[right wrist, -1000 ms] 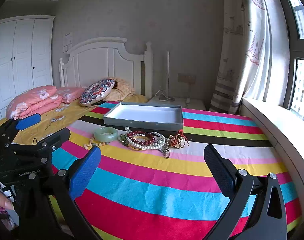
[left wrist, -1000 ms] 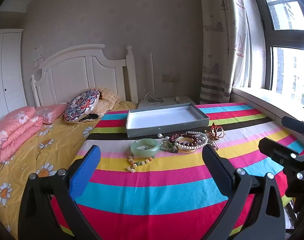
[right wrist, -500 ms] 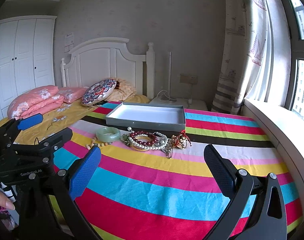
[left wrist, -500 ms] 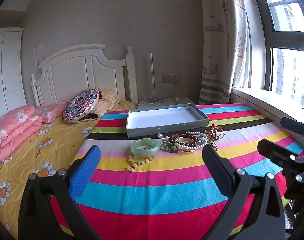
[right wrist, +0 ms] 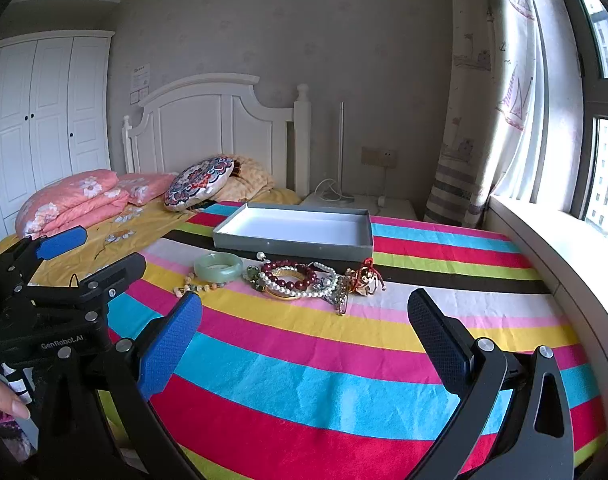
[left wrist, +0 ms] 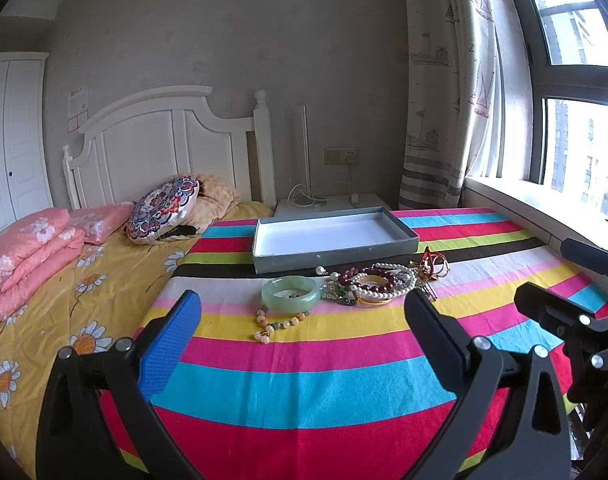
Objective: Organize jewelry
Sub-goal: 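Grasp the jade bangle with the left tool while the right tool grasps a gold ring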
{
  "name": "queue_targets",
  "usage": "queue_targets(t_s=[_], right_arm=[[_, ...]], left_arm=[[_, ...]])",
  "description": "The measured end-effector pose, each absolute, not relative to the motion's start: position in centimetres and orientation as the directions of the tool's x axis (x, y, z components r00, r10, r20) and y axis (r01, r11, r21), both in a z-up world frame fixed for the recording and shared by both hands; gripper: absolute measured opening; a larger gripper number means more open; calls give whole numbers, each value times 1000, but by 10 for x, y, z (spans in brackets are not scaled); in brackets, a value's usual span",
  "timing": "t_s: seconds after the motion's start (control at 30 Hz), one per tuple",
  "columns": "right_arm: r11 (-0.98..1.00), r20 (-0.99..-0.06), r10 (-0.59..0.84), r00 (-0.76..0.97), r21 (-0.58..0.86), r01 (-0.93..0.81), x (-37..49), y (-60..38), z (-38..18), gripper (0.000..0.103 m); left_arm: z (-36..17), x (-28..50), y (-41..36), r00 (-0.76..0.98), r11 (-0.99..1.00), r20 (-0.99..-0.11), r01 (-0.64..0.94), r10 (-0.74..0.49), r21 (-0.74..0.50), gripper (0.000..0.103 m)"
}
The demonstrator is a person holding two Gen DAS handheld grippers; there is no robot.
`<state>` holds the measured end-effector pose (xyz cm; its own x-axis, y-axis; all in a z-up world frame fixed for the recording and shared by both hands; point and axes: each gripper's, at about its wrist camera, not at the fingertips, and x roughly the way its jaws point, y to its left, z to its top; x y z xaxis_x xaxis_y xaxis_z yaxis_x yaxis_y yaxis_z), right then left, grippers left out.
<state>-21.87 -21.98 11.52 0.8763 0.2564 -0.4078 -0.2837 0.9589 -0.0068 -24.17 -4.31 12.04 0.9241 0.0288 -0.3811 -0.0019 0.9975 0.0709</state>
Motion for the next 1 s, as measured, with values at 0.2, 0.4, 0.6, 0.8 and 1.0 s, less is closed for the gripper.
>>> queue_targets(t_s=[0.2,0.4,0.6,0.8,1.0], right_arm=[[958,-407,260,876,-8,-288,-219,-218,113,99],[952,-375,282,883,-1,-305,-220,-219,106,99],[957,-440,274,855,34,-289,-196,-232,89,99],[967,-562,236,793,53,-250,-142,-248,65,99],[952,-652,305,695,189,-240,-72,-267,45,99]], left_arm=[[119,-242,-42,924,998,-382,-3,28,66,101],[114,-242,-39,927,998,-372,-18,39,58,101],[100,-229,-31,914,999,-404,-21,38,46,101],[76,-191,-11,874,999,-485,-29,36,22,101],[51,-149,21,807,997,-590,-41,-3,-61,101]])
